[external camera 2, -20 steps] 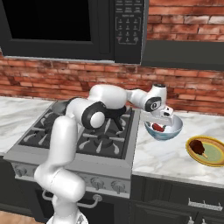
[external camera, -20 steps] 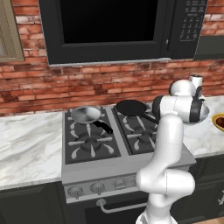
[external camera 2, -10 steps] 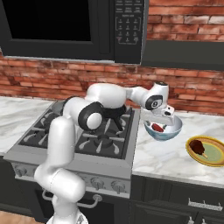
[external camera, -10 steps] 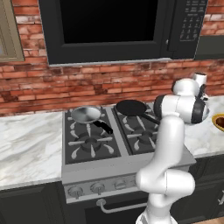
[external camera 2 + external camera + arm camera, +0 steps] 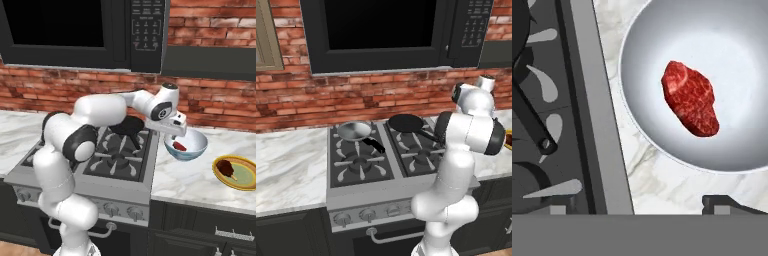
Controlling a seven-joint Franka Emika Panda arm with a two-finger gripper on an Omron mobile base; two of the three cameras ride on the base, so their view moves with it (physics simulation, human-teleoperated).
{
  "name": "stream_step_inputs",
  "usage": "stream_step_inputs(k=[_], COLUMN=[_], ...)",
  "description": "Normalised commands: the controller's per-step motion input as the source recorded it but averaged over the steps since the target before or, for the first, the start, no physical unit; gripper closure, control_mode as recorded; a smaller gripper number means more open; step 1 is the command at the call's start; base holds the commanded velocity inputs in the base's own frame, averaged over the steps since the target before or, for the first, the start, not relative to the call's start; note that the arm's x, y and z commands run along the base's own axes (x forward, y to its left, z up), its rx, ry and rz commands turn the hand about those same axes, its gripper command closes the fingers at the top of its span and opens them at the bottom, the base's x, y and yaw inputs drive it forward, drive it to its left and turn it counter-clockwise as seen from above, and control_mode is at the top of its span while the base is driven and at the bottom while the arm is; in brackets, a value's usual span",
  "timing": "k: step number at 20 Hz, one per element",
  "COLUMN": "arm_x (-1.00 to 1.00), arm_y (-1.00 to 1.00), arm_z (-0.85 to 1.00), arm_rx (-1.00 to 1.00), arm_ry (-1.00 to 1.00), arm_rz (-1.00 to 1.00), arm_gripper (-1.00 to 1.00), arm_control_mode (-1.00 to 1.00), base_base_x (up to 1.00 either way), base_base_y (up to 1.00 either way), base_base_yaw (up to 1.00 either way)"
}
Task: Place one of the steaks on the plate and the other in the bowl. Then place the bowl in the fridge.
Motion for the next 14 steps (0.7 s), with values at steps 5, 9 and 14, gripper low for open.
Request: stream_step_inputs(k=[5, 9, 14], arm_x=[-0.94, -0.91, -0.81], arm_y=[0.55, 0.94, 0.85], arm_z=[0.19, 0.47, 0.71], arm_rx=[0.0, 0.0, -0.02], arm_ry=[-0.27, -0.21, -0.03], arm_rz=[0.0, 0.0, 0.0], arm_gripper=[-1.0, -1.0, -1.0], arm_control_mode=[-1.0, -1.0, -1.0], base_base_x=[0.0, 0.0, 0.0], base_base_y=[0.0, 0.0, 0.0], base_base_yaw=[0.0, 0.0, 0.0])
